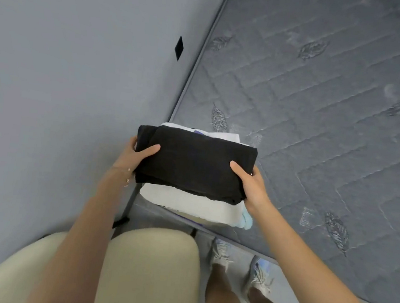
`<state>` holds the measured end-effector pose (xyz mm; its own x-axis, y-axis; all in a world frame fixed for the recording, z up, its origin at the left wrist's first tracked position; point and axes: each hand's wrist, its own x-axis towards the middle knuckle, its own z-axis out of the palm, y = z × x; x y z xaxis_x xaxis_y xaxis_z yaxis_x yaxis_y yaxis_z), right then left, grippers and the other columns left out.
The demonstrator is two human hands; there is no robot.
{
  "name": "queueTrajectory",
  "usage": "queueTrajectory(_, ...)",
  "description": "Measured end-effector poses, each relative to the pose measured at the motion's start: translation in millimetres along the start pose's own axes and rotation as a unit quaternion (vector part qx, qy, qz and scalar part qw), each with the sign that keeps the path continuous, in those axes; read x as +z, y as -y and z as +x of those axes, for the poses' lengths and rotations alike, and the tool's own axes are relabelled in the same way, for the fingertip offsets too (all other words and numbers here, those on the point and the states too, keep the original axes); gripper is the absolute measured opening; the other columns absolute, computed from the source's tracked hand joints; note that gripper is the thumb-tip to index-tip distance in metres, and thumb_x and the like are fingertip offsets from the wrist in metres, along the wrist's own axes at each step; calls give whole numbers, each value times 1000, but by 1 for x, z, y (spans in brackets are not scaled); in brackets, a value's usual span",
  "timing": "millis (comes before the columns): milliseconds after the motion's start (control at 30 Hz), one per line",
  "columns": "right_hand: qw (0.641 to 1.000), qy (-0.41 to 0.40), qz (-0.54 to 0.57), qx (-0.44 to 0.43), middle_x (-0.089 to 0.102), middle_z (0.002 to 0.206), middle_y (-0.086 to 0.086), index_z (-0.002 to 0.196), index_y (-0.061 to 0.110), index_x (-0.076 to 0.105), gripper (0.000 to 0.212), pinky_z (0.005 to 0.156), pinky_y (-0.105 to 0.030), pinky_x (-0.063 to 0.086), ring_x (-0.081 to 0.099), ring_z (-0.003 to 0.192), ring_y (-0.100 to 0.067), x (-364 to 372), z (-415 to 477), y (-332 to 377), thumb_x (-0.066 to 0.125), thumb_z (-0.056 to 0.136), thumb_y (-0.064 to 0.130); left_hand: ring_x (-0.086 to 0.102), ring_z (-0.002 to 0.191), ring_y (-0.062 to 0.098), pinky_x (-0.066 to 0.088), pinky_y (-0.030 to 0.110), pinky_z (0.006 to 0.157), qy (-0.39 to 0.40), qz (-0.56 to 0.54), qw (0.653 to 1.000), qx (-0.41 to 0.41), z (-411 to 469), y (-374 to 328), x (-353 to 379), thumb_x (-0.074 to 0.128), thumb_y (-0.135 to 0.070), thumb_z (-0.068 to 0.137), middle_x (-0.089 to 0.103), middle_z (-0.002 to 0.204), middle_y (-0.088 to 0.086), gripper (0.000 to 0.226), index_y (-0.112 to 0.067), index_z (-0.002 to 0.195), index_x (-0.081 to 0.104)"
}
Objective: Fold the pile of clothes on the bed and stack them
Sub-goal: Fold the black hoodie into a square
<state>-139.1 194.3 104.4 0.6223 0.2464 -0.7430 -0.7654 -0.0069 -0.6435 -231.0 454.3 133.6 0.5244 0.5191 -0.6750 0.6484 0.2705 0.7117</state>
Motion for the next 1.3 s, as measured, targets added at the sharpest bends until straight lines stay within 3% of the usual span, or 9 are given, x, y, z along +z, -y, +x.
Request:
queueTrajectory(67,999,-18,-48,-8,66,118,1,121,21,54,42,82,-27,52,65,103,-15,-1,15,-11,73,84,26,59,98,14,48,26,78,4,8,1000,-2,15,20,7,70,-24,85,56,120,-1,50,-19,130,47)
queueTrajectory(300,988,-50,-138,-39,61,115,6,123,24,48,47,93,-30,47,59,105,-14,0,37,-32,72,84,32,53,114,21,45,33,95,-20,61,998,7,41,52,14,64,-41,87,55,130,2,57,-20,137,46)
queueTrajectory(533,992,-66,-111,0,62,117,2,124,17,49,55,80,-24,46,61,101,-11,-2,31,-22,74,81,39,51,123,24,42,40,105,-5,76,997,-4,45,40,9,66,-47,84,51,137,3,68,-19,141,42)
queueTrajectory(667,993,-69,-98,14,62,117,5,127,19,48,62,90,-30,49,61,104,-13,1,29,-13,74,78,46,46,128,23,38,36,106,2,62,998,-6,46,32,8,67,-46,83,45,143,1,76,-20,145,34)
queueTrajectory(767,991,-76,-110,15,61,112,5,119,17,50,52,89,-30,47,60,103,-14,4,26,-8,73,80,43,44,129,24,39,36,105,15,78,997,-2,44,28,8,69,-40,83,41,146,3,76,-18,146,31)
queueTrajectory(867,990,-82,-118,16,62,112,-2,112,14,51,40,80,-28,45,60,100,-18,6,23,-6,72,83,33,48,122,23,43,35,99,12,79,997,-10,39,22,6,71,-31,83,46,138,2,71,-16,143,36)
queueTrajectory(1033,996,-67,-62,-2,66,109,-1,115,12,53,40,80,-29,52,65,97,-16,-6,5,-1,73,83,26,62,99,20,53,25,66,17,11,1000,10,19,11,-9,69,-16,85,63,114,5,36,-16,118,55)
queueTrajectory(1200,996,-43,-78,15,66,111,-2,112,15,53,38,88,-33,52,65,99,-17,-21,-2,-20,75,82,23,58,110,24,51,29,78,49,30,998,6,9,31,-17,69,-13,84,59,120,4,35,-24,114,56)
queueTrajectory(1300,991,-30,-122,45,63,117,-3,116,16,50,43,95,-38,50,63,103,-19,-24,1,-33,75,82,24,50,122,27,46,36,97,54,56,997,-9,9,41,-11,69,-13,85,49,135,8,51,-21,130,46)
